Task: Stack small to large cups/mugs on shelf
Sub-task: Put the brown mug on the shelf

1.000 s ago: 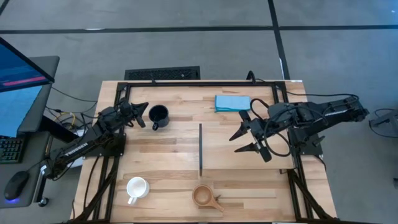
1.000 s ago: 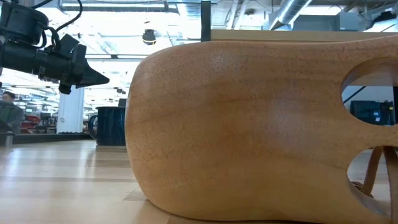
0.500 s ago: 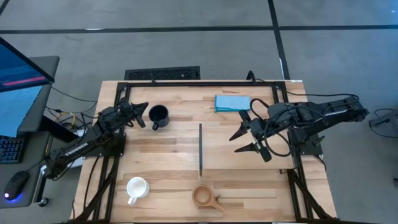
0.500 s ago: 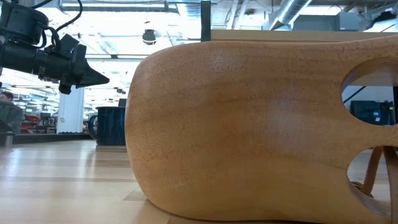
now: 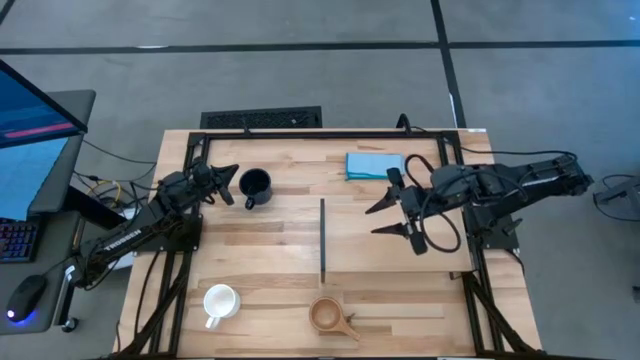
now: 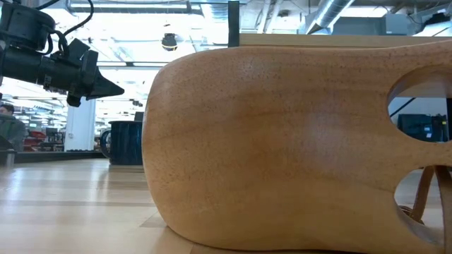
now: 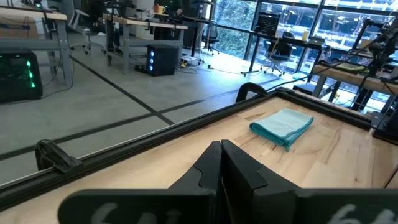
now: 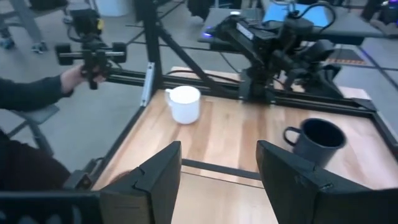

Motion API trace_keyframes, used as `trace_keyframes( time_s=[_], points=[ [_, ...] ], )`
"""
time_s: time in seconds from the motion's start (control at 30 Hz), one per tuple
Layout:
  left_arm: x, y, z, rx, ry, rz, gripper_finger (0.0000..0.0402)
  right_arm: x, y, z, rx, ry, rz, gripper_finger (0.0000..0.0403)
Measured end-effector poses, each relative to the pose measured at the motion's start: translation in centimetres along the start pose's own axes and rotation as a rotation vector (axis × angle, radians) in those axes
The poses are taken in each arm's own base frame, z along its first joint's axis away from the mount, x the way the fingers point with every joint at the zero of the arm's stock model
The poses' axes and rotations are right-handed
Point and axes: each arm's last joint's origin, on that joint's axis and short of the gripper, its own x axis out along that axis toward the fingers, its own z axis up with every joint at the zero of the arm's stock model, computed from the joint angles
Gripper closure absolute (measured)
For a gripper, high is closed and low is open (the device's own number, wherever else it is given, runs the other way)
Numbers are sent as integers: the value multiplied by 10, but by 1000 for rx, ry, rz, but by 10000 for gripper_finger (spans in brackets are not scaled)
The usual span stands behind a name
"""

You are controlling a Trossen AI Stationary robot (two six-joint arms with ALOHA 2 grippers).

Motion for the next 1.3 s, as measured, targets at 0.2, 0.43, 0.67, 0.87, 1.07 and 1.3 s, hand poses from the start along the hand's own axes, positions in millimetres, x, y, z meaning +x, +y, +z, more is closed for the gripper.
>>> trace_keyframes(
  time_s=[0.2, 0.43, 0.67, 0.87, 1.07, 1.3],
  points=[
    [0, 0, 0, 0, -1, 0, 401, 0, -1, 0, 0, 2, -29, 171],
    [0, 0, 0, 0, 0, 0, 401, 0, 2, 0, -3, 1, -15, 171],
    [0, 0, 0, 0, 0, 0, 401, 0, 2, 0, -3, 1, -15, 171],
    [0, 0, 0, 0, -1, 0, 401, 24, 10, -5, -16, 43, 20, 171],
    [0, 0, 0, 0, -1, 0, 401, 50, 26, -12, -90, 82, 76, 171],
    [0, 0, 0, 10, -1, 0, 401, 69, 53, -8, -119, 126, 135, 172]
  ],
)
